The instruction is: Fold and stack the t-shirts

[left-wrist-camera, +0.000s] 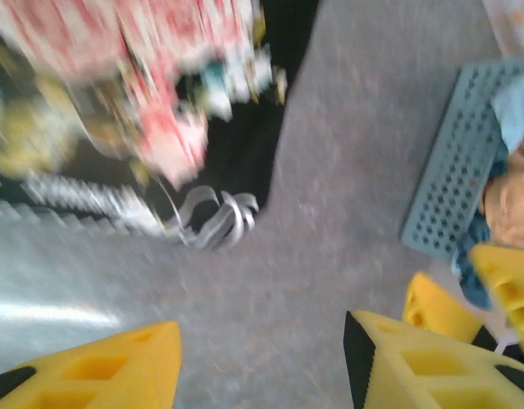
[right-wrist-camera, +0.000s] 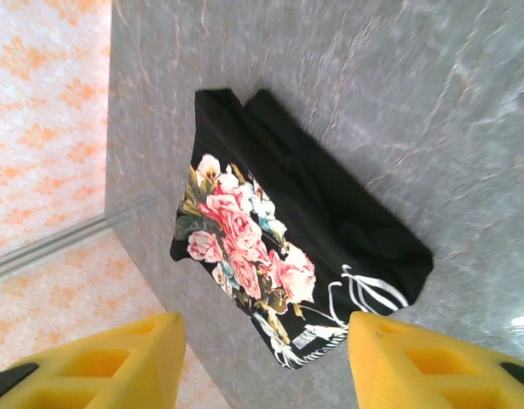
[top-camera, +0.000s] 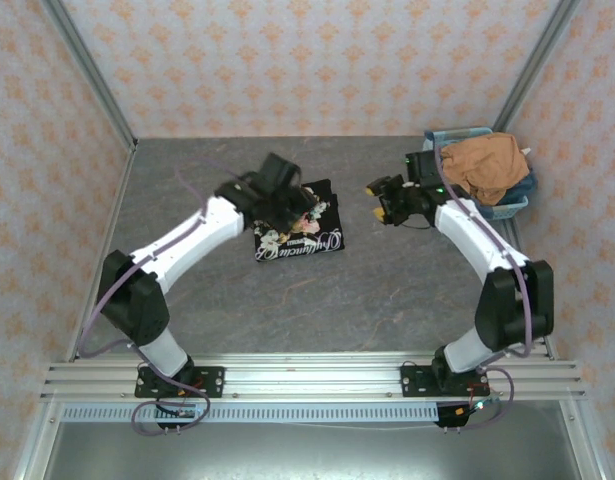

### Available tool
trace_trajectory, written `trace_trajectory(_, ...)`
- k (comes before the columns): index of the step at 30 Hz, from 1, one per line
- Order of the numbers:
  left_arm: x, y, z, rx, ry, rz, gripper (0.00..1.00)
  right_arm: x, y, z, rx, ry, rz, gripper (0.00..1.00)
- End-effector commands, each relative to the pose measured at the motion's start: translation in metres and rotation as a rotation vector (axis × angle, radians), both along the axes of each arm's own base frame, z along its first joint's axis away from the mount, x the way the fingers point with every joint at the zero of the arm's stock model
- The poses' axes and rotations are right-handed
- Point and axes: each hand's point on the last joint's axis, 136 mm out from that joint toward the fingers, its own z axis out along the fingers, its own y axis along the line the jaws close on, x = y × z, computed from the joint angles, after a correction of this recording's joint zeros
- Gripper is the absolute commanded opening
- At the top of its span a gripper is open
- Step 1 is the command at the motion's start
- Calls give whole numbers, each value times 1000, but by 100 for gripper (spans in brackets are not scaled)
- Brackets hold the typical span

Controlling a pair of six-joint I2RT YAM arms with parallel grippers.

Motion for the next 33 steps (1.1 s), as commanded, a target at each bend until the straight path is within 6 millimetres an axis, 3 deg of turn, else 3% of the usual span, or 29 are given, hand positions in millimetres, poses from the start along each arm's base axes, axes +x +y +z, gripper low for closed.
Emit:
trace_trajectory(1, 7, -25, -50, -76, 67, 217, 56, -24, -6, -16, -32, 43, 48, 54)
trace_trajectory(5, 9, -56, -77, -141, 83, 290, 59, -37, -8, -18, -2, 39, 48, 55)
trace_trajectory(9, 15, -47, -99, -146, 77, 422, 68, -47, -9, -17, -6, 36, 75, 55)
trace_trajectory(16, 20, -48, -121, -234, 71, 552, 69, -55, -7, -17, 15, 39, 91, 55)
trace_trajectory(19, 23, -52, -141, -228, 94, 572, 66, -55, -5, -15, 28, 39, 102, 56)
trace_trajectory(24, 24, -44, -163, -201, 135, 627, 53, -54, -4, -10, 29, 36, 101, 56)
trace_trajectory(26, 30, -35, -167, -187, 122, 643, 42, -53, -5, -8, 29, 32, 100, 56)
trace_trajectory(31, 45, -3, -176, -135, 129, 661, 20, -54, -5, -6, 18, 30, 104, 56)
trace_trajectory(33, 50, 16, -174, -100, 119, 660, 16, -54, -6, -5, 14, 26, 104, 56)
